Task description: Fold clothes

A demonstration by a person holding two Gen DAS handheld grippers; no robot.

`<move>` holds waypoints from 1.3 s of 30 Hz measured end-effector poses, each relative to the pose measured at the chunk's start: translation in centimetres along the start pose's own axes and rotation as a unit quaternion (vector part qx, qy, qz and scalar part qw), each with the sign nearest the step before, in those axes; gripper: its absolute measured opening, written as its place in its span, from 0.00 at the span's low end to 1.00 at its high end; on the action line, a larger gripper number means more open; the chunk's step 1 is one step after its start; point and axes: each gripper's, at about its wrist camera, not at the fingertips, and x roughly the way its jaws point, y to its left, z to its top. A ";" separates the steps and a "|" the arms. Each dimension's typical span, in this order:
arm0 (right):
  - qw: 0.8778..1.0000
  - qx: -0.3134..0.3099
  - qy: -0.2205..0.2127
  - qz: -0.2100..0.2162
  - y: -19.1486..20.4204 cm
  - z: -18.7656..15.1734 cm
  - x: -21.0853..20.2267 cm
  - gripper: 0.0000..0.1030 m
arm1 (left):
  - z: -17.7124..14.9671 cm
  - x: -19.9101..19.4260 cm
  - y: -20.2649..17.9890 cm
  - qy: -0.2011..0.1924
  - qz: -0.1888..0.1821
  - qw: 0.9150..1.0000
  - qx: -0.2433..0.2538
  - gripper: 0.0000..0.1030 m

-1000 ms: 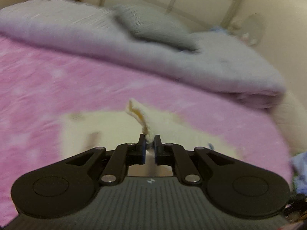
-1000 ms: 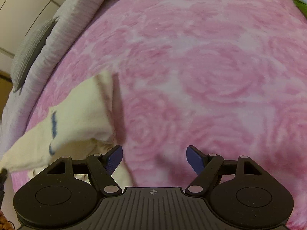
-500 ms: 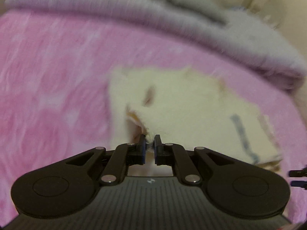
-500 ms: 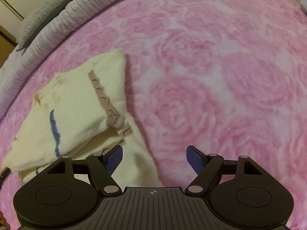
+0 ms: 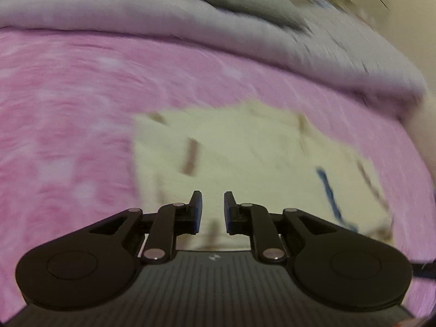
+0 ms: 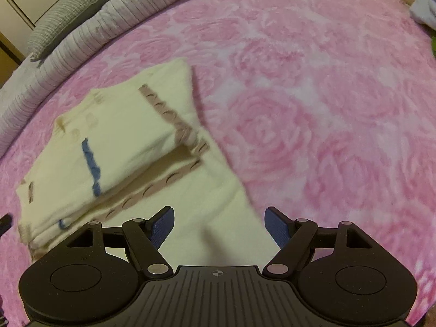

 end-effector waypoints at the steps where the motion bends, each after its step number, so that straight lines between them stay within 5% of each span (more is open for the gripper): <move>1: 1.000 -0.008 0.000 -0.014 0.3 -0.7 -0.1 0.74 | -0.5 1.3 0.3 0.019 0.013 1.000 0.004 0.12; 6: 0.992 -0.011 0.047 -0.117 -0.5 -3.0 0.0 0.74 | -2.5 -1.0 2.5 0.021 0.019 0.999 -0.029 0.10; 14: 0.997 -0.075 0.009 -0.035 1.5 -4.5 -2.0 0.74 | -10.2 -7.5 1.0 0.050 0.008 0.999 -0.003 0.11; 18: 0.986 -0.159 0.024 -0.045 2.9 -7.5 -0.1 0.74 | -15.2 -9.0 0.8 0.081 0.036 0.996 -0.016 0.11; 22: 0.982 -0.173 0.050 -0.060 -0.1 -11.9 -0.6 0.74 | -19.4 -12.3 0.3 0.090 0.066 0.993 -0.033 0.11; 30: 0.975 -0.182 0.126 -0.020 -5.7 -17.3 -7.0 0.74 | -25.3 -20.8 -4.7 0.137 0.110 0.979 -0.100 0.11; 39: 0.976 -0.205 0.032 0.069 -6.1 -15.2 -21.9 0.74 | -24.1 -33.1 -14.7 0.075 0.108 0.989 -0.070 0.16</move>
